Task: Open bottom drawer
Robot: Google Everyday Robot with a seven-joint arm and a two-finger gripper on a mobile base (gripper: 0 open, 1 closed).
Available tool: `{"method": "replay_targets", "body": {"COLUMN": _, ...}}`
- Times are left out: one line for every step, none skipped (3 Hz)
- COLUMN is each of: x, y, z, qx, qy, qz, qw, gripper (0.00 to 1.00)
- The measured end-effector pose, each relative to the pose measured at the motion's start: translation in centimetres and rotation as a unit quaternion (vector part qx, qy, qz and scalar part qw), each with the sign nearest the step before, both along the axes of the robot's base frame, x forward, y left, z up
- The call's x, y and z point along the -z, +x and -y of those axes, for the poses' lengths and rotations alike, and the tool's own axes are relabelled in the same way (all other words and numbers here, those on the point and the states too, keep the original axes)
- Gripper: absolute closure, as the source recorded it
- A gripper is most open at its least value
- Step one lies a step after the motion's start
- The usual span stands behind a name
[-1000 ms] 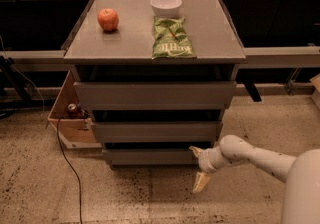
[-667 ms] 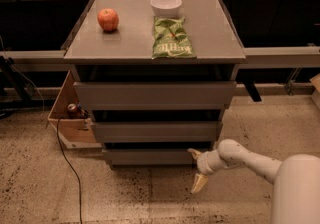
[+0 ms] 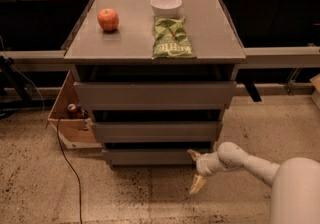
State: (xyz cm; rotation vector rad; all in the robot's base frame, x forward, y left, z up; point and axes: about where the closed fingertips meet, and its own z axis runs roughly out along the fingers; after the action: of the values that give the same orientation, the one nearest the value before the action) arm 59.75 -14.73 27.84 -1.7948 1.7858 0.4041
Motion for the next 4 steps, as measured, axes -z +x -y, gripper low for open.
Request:
{"method": "replay_targets", "body": {"x": 2.5, "y": 1.3, "z": 0.0, "qx": 0.019, "qy": 0.010, "qz": 0.012, "qw": 0.9997, "gripper": 0.00}}
{"method": "replay_targets", "body": {"x": 4.4, "y": 2.6, "z": 0.1, "qx": 0.032, "qy": 0.015, "qz": 0.019, "qw": 0.9992, "gripper": 0.00}}
{"method": "replay_targets", "body": {"x": 4.5, "y": 4.1, "z": -0.4, "qx": 0.032, "qy": 0.016, "qz": 0.038, "qw": 0.9986, "gripper": 0.00}}
{"method": "replay_targets", "body": {"x": 4.8, "y": 6.6, "z": -0.9, "qx": 0.034, "qy": 0.003, "qz": 0.064, "qw": 0.9974, "gripper": 0.00}}
